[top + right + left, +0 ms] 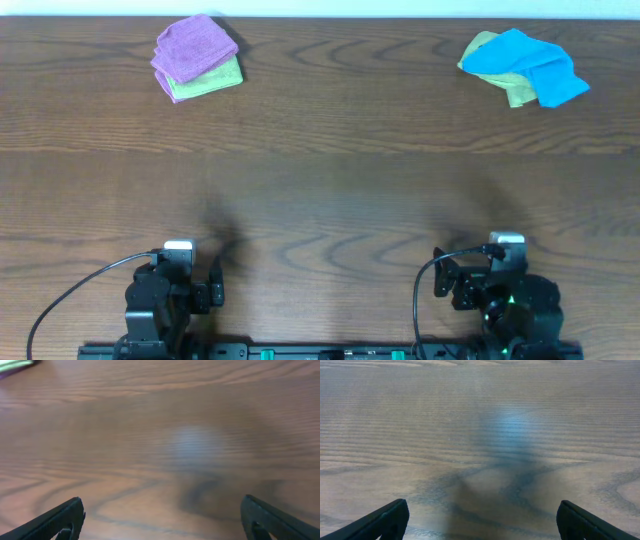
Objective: Fold the cloth
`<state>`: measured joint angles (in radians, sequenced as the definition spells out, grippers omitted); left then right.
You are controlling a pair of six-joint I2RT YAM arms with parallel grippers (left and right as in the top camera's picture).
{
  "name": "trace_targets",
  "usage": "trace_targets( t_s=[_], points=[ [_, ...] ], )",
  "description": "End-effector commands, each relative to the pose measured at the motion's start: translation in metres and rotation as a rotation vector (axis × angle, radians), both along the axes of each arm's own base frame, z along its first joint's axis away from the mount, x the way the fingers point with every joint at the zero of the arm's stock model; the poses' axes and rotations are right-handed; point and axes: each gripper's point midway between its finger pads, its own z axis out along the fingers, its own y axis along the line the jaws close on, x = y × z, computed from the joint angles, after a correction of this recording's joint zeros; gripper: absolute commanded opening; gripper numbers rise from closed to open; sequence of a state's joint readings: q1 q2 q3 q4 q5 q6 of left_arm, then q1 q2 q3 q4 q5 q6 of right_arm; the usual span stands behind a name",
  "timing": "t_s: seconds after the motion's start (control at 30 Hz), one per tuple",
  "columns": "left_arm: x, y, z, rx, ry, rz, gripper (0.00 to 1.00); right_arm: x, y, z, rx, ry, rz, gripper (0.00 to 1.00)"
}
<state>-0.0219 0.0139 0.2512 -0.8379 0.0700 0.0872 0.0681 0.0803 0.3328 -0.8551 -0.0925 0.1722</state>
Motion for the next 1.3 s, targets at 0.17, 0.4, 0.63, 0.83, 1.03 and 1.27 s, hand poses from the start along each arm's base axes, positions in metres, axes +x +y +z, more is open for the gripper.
trace_targets(
  t_s=[0.17, 0.4, 0.63, 0.83, 1.03, 1.27],
  points=[
    [-0.009, 0.005, -0.012, 0.054, 0.054, -0.005, 0.95, 0.008, -0.015, -0.019, -0.112, -0.045, 0.003, 0.99],
    [-0.009, 0.005, -0.012, 0.054, 0.054, -0.005, 0.95, 0.007, -0.019, -0.042, -0.120, 0.004, -0.008, 0.99],
    [-0.009, 0.005, -0.012, 0.054, 0.054, -0.005, 0.95, 0.007, -0.019, -0.043, -0.128, 0.005, -0.005, 0.99],
    [-0.009, 0.005, -0.012, 0.054, 0.054, -0.005, 0.95, 0.007, -0.016, -0.042, -0.132, 0.003, 0.008, 0.99],
    [-0.009, 0.005, -0.012, 0.054, 0.054, -0.005, 0.95, 0.007, -0.016, -0.042, -0.132, 0.003, 0.008, 0.99],
    [-0.009, 0.005, -0.012, 0.054, 0.054, -0.005, 0.95, 0.007, -0.016, -0.042, -0.132, 0.003, 0.008, 0.99]
  ],
)
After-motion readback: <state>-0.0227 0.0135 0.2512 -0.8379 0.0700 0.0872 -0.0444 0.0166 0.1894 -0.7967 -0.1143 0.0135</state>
